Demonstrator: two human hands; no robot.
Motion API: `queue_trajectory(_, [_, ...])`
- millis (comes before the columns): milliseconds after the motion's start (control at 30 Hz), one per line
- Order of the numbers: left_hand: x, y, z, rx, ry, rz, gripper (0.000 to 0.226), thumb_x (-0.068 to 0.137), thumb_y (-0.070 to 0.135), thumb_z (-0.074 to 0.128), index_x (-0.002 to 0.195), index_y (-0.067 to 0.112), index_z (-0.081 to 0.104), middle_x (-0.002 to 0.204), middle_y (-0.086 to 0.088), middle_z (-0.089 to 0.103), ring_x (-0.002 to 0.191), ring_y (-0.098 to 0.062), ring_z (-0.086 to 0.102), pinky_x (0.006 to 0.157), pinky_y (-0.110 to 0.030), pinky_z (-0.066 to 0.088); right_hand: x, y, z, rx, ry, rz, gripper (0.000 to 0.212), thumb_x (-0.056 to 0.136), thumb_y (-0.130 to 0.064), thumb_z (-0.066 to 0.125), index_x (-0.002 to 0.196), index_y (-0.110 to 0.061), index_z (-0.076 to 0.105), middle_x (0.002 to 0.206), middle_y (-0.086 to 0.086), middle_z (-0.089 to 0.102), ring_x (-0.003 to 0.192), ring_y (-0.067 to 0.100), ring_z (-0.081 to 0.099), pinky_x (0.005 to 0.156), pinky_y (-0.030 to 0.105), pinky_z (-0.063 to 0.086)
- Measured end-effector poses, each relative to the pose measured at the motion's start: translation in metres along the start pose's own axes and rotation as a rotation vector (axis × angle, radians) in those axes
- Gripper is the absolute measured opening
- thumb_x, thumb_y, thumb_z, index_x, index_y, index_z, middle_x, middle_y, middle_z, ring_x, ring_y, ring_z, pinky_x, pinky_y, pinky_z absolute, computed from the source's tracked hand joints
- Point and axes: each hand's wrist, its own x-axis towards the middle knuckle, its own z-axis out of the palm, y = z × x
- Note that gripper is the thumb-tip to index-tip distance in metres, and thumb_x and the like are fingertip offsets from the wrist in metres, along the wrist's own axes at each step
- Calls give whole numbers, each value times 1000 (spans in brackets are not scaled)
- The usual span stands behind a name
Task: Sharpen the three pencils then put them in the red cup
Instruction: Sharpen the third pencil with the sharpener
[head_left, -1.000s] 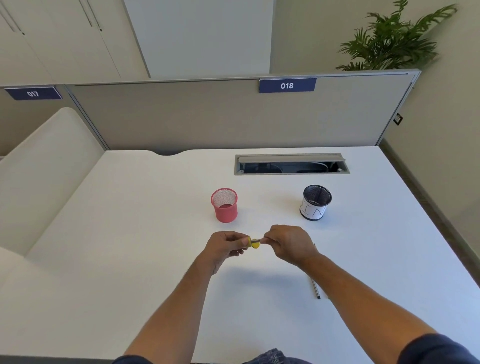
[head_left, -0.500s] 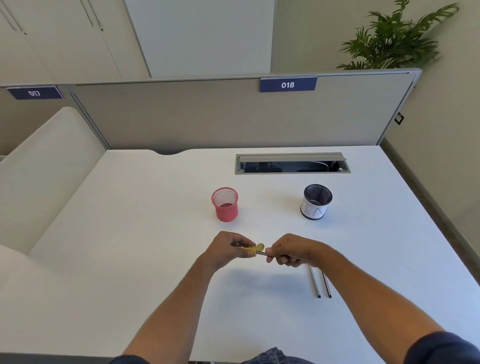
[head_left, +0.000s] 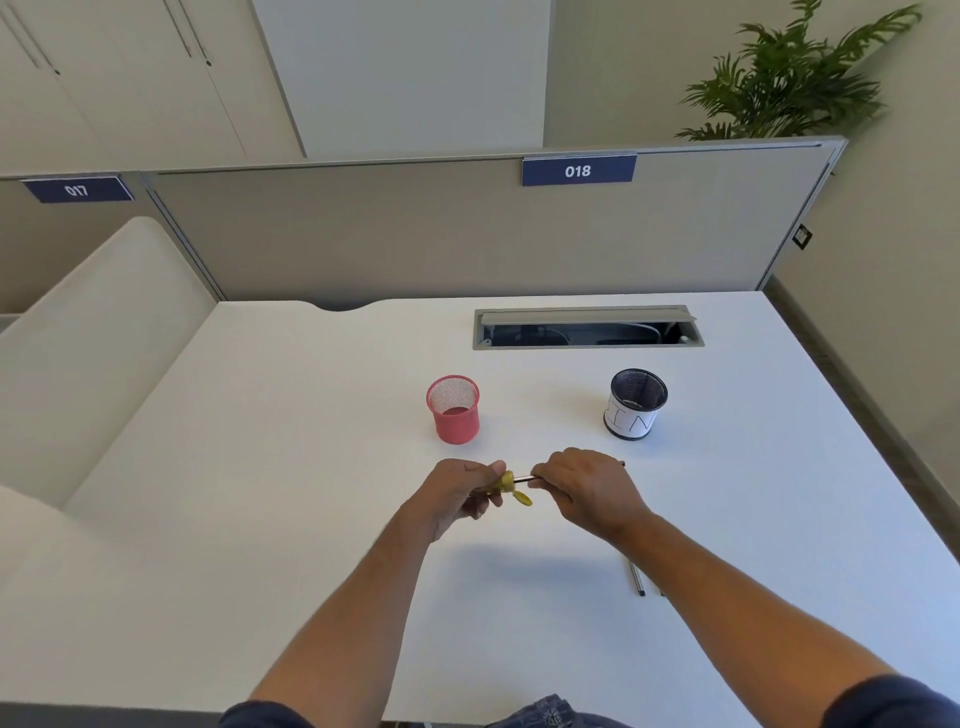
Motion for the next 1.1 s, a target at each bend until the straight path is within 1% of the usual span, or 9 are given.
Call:
queue_trajectory(133, [-1, 1, 2, 110, 16, 49, 34, 81, 34, 81, 96, 3, 80, 82, -14, 74, 62, -14, 56, 64, -24, 42, -1, 0, -3, -16, -74, 123, 19, 92, -37, 62, 80, -26, 72, 63, -7, 59, 54, 19, 56, 43, 23, 28])
queue_trajectory(233, [-2, 2, 5, 155, 47, 102, 17, 84, 13, 81, 96, 2, 80, 80, -9, 75, 63, -9, 60, 61, -17, 45, 6, -5, -8, 75, -286, 356, 22, 95, -42, 61, 83, -29, 75, 68, -8, 64, 64, 17, 57, 51, 26, 34])
queue_trajectory(333, [0, 0, 6, 166, 65, 144, 18, 79, 3, 84, 97, 0, 80, 83, -8, 76, 69, -9, 63, 66, -17, 49, 15, -9, -14, 333, -482, 706, 20, 91, -45, 68, 80, -32, 78, 56, -12, 59, 58, 9, 49, 53, 25, 35])
queue_trajectory(433, [2, -2, 6, 198, 86, 164, 23, 77, 2, 86, 98, 1, 79, 88, -9, 79, 76, -8, 71, 73, -17, 54, 21, -6, -18, 602, -549, 837, 21, 87, -37, 75, 68, -29, 78, 44, -12, 51, 48, 8, 40, 52, 25, 32])
queue_trajectory(633, [2, -4, 11, 262, 82, 204, 26, 74, -2, 86, 98, 4, 80, 85, -2, 79, 76, -6, 73, 72, -15, 54, 30, 14, -25, 1006, -951, 1119, 26, 91, -35, 71, 86, -11, 80, 57, 0, 41, 48, 12, 20, 47, 23, 13])
queue_trajectory(733, [1, -3, 9, 263, 81, 208, 26, 75, -1, 86, 100, 3, 79, 87, -4, 79, 77, -5, 73, 72, -15, 53, 33, 18, -24, 1004, -1024, 1056, 30, 94, -37, 67, 97, -9, 79, 61, 0, 43, 49, 12, 22, 47, 22, 14])
queue_trajectory(933, [-2, -7, -2, 272, 90, 164, 16, 81, 16, 85, 97, 11, 82, 87, -7, 78, 74, -7, 64, 67, -15, 48, 33, 10, -19, 736, -805, 676, 16, 88, -23, 74, 101, -16, 68, 75, 6, 73, 51, 13, 50, 50, 24, 39])
queue_trajectory(1033, [-3, -10, -4, 224, 99, 114, 12, 88, 23, 79, 93, 13, 82, 79, -5, 74, 72, -13, 61, 68, -23, 44, 18, 4, -11, 160, -464, 298, 13, 90, -43, 72, 100, -37, 76, 82, -8, 67, 68, 13, 61, 56, 27, 43])
queue_trajectory(1100, [-3, -10, -5, 189, 126, 82, 17, 92, 23, 74, 95, 8, 81, 77, -7, 73, 69, -14, 61, 69, -25, 45, 5, 1, -4, 26, -241, 136, 16, 87, -41, 77, 102, -35, 78, 78, -8, 61, 60, 18, 59, 46, 25, 33])
